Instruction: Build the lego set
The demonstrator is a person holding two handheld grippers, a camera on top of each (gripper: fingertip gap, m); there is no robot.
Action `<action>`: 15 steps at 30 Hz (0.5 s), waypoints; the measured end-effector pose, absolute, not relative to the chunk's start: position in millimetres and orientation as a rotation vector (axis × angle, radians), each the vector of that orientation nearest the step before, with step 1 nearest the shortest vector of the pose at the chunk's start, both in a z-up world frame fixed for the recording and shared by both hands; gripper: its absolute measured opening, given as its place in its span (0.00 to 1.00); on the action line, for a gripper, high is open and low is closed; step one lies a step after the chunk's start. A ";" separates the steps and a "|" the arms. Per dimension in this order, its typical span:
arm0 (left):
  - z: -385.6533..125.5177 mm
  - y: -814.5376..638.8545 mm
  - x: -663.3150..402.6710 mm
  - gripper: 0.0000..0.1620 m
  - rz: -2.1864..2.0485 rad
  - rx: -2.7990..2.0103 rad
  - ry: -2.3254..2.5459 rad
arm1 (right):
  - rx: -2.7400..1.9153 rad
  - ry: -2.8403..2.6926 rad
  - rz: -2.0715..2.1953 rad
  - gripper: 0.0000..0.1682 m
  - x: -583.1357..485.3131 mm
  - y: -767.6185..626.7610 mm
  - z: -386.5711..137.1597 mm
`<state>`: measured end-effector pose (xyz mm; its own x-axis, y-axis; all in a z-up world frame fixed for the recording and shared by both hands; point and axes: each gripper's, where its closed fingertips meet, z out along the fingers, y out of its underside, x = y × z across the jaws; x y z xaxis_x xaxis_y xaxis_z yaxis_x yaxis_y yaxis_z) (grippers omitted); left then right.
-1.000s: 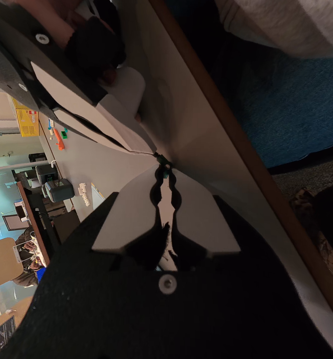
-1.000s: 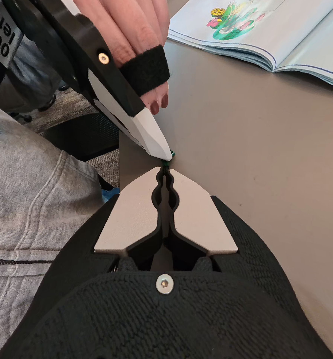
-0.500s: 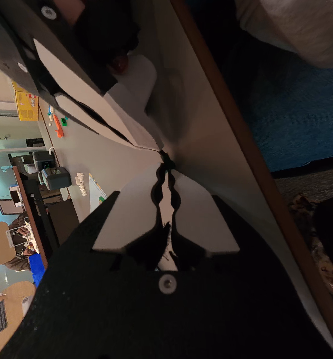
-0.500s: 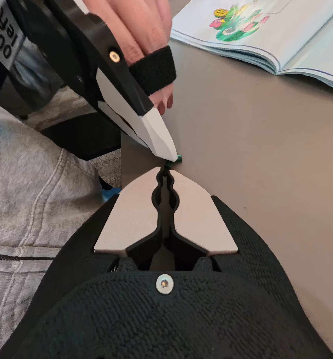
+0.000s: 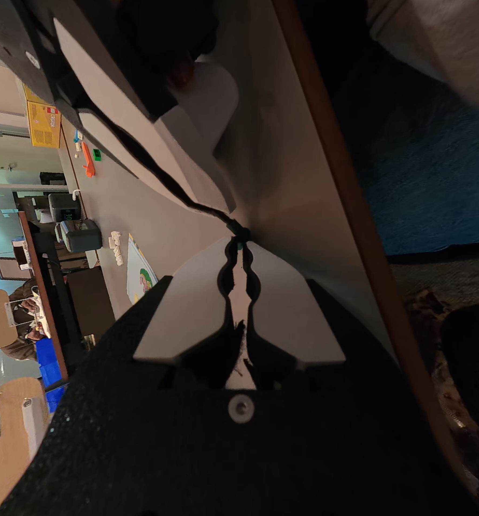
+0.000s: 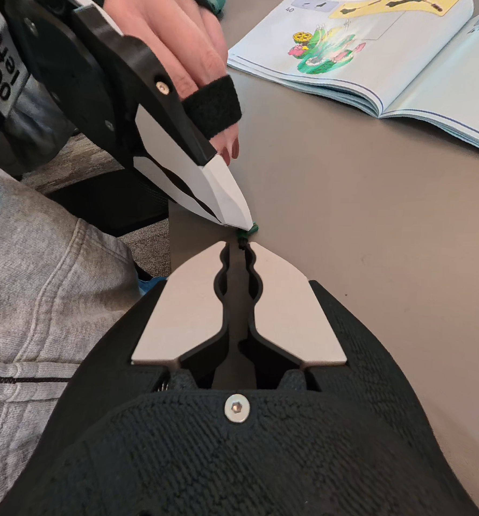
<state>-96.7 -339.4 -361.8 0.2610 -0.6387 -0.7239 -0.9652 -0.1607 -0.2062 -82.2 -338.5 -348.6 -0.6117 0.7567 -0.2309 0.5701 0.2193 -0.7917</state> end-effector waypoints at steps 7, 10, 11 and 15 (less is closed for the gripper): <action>-363.4 -341.2 -92.3 0.00 0.347 -1.936 1.298 | -1.144 -2.219 1.376 0.11 -84.6 -332.0 -336.1; -363.1 -340.0 -92.0 0.00 0.254 -1.935 1.233 | -1.090 -2.212 1.361 0.12 -86.2 -326.6 -333.8; -363.0 -339.5 -92.3 0.00 0.244 -1.933 1.222 | -1.085 -2.219 1.363 0.12 -85.8 -326.1 -334.0; -362.9 -338.2 -92.9 0.00 0.215 -1.950 1.192 | -1.067 -2.248 1.347 0.12 -83.1 -324.7 -336.5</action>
